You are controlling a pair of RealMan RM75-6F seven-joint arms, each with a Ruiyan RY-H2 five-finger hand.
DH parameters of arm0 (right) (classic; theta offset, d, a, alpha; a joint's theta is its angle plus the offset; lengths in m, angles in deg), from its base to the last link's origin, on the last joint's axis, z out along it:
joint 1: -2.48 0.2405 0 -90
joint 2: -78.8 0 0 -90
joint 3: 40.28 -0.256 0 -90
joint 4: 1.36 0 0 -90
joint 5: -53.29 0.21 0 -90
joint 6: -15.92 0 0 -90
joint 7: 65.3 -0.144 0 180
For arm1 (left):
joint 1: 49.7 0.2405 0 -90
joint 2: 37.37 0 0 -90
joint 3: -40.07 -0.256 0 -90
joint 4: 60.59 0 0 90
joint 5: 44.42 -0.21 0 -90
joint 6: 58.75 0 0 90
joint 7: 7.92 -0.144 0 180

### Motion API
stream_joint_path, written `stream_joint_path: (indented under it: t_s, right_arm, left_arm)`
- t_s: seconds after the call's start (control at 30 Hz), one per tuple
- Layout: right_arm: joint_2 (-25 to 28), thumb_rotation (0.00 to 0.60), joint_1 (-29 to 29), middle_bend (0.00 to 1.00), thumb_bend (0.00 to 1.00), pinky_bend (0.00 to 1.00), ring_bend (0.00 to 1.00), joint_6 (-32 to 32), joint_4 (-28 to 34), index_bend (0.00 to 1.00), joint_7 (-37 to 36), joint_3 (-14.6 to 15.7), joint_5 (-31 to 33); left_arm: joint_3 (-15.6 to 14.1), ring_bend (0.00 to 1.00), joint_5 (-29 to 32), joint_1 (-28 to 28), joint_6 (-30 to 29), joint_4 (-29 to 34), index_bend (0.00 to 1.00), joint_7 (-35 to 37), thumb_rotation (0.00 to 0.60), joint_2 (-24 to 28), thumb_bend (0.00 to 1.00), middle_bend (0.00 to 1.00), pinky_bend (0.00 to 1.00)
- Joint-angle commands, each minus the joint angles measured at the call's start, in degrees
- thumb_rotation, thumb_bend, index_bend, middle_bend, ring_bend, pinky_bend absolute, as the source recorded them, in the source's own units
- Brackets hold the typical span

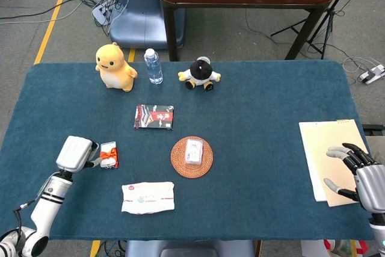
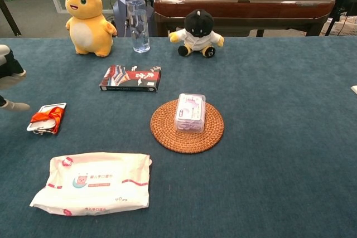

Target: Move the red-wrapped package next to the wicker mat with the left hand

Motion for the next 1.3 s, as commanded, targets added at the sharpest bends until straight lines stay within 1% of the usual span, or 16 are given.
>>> stream_joint_path:
  t_s: [0.03, 0.4, 0.83, 1.3]
  right_arm:
    - [0.0, 0.600, 0.0, 0.34, 0.06, 0.40, 0.20, 0.0, 0.0, 0.36, 0.0, 0.0, 0.0]
    - [-0.3, 0.600, -0.2, 0.34, 0.06, 0.40, 0.20, 0.0, -0.3, 0.36, 0.1, 0.1, -0.1]
    - [-0.3, 0.600, -0.1, 0.34, 0.06, 0.40, 0.20, -0.3, -0.1, 0.36, 0.4, 0.2, -0.2]
    - [-0.3, 0.600, -0.1, 0.34, 0.06, 0.40, 0.20, -0.5, -0.1, 0.36, 0.4, 0.1, -0.1]
  left_arm:
    - [-0.1, 0.94, 0.7, -0.7, 0.8, -1.4, 1.00, 0.4, 0.600, -0.8, 0.00, 1.00, 1.00]
    - [-0.9, 0.93, 2.7, -1.5, 2.6, -5.3, 0.99, -0.1, 0.600, -2.3, 0.00, 1.00, 1.00]
    - [-0.8, 0.93, 5.5, -2.0, 4.3, -7.1, 0.99, -0.7, 0.600, -2.9, 0.00, 1.00, 1.00]
    - [-0.8, 0.93, 7.7, -3.4, 6.8, -8.7, 0.99, -3.7, 0.600, -4.0, 0.00, 1.00, 1.00]
